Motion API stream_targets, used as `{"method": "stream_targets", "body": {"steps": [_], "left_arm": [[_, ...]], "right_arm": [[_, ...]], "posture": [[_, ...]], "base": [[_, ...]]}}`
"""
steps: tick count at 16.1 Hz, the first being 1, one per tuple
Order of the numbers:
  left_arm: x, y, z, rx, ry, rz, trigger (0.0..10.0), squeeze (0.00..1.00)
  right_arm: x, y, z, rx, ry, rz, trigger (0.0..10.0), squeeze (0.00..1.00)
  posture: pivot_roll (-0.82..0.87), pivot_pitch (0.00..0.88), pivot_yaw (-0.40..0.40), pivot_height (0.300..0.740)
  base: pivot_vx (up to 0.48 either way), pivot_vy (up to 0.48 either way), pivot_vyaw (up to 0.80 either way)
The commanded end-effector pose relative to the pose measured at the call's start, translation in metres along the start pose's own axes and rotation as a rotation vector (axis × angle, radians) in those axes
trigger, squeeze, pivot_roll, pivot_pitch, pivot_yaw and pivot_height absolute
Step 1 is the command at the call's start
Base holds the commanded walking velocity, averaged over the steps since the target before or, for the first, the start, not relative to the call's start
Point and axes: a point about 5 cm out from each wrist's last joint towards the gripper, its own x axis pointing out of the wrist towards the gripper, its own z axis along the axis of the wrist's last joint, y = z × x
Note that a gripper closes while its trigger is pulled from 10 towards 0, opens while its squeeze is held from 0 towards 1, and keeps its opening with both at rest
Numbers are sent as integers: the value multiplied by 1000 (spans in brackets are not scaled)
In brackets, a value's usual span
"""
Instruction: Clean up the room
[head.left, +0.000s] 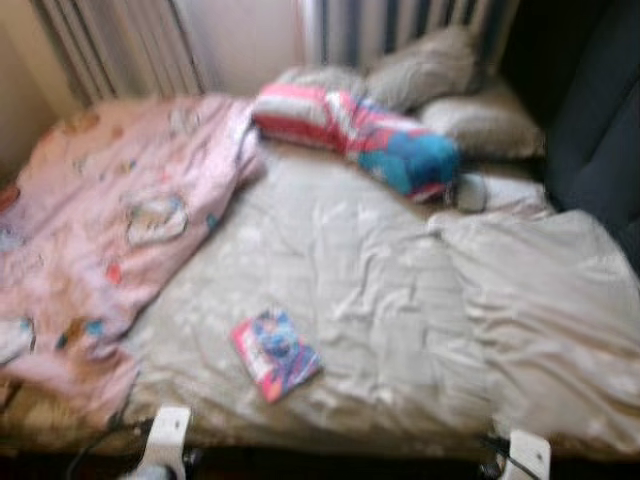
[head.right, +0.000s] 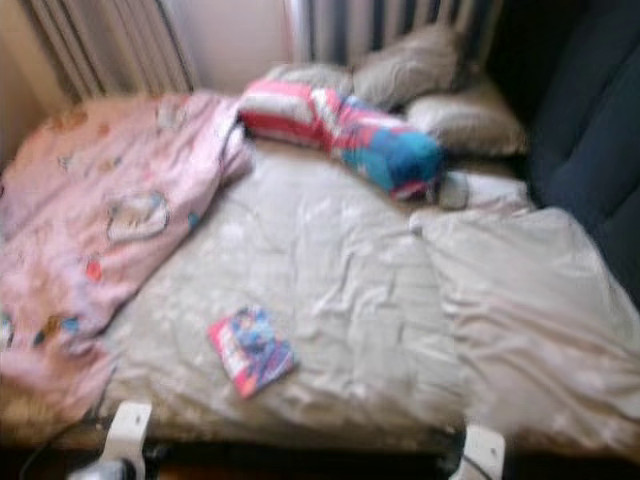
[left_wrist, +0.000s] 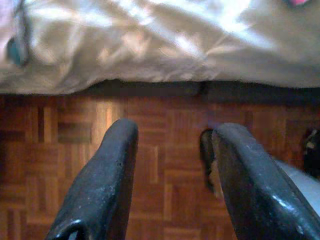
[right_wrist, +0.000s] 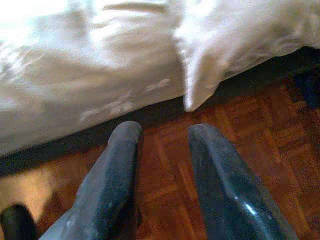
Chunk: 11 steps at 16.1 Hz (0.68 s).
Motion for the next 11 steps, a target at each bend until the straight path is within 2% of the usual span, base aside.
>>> {"method": "stream_targets", "body": {"steps": [1,11], "left_arm": [[-2,2,-11,-7,35,5,10000,0],[-2,2,-10,-13,34,5,10000,0]], "right_arm": [[-1,1,-3,8,9,1,10000,0],[-1,1,-3,1,10,1,10000,0]], "posture": [[-61,108,6,740],[-63,117,5,740]], "base": [[0,345,0],[0,341,0]]}}
